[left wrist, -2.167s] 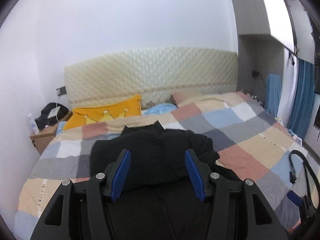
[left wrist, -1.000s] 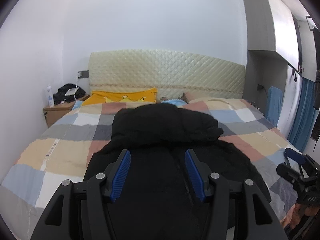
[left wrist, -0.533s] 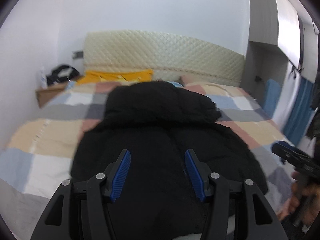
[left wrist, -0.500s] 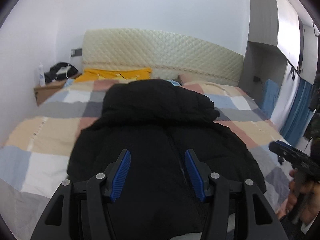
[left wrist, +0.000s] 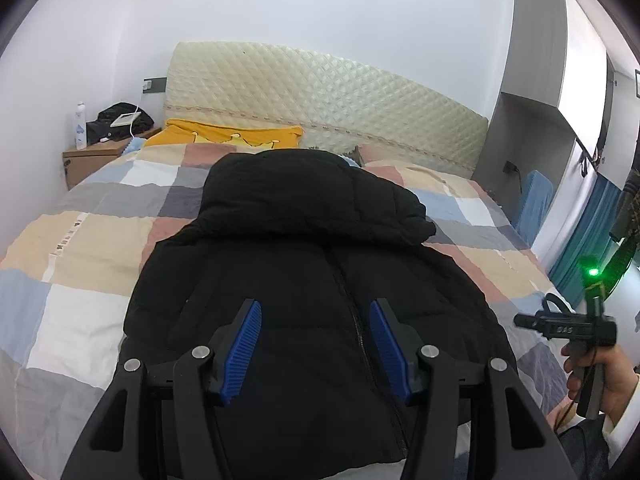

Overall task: Fold large clothes
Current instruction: 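Move the right gripper down to the jacket's side edge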

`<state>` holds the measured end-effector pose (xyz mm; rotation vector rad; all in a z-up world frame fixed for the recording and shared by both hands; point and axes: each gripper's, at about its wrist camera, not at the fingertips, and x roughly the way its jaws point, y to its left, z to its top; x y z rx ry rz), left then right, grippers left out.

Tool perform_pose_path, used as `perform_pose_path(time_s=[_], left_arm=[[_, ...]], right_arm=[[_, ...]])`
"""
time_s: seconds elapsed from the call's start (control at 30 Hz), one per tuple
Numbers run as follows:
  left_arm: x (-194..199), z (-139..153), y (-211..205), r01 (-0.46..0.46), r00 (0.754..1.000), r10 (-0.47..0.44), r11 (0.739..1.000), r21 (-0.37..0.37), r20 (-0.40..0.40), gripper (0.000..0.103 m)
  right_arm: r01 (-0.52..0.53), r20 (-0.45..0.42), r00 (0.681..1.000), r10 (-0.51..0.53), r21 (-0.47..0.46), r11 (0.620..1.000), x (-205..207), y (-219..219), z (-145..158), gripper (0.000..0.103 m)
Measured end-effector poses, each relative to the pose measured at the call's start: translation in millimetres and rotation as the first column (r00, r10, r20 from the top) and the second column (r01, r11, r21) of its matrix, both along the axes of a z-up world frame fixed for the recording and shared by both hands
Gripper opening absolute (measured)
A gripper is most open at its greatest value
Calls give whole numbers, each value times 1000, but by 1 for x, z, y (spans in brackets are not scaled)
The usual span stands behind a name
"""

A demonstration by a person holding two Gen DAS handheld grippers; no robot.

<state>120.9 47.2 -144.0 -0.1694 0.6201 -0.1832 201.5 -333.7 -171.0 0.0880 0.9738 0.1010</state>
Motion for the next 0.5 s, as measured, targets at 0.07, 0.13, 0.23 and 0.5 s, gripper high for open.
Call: perform_pose_path(time_s=[0.07,0.13,0.23,0.5], left_arm=[[1,-1,0,6,1000,-6,1000,-1,-6,56],[2,-3,-1,11,1000,-11,1000,-3,-13,56],[6,-6,-2,11,1000,-11,1000,4,-27,56],[11,-14,-6,10,998,-8,1000,29,-56,56]], right_arm=[[22,-62,998,-19,51,998,4,-11,-13,103],[55,-132,991,-33,167,984,7,-26,-27,102],[106,-204,978,-50,271,957,11,-40,-44,100],[263,-397,912,-106,366,893,14,-49,-94,98]])
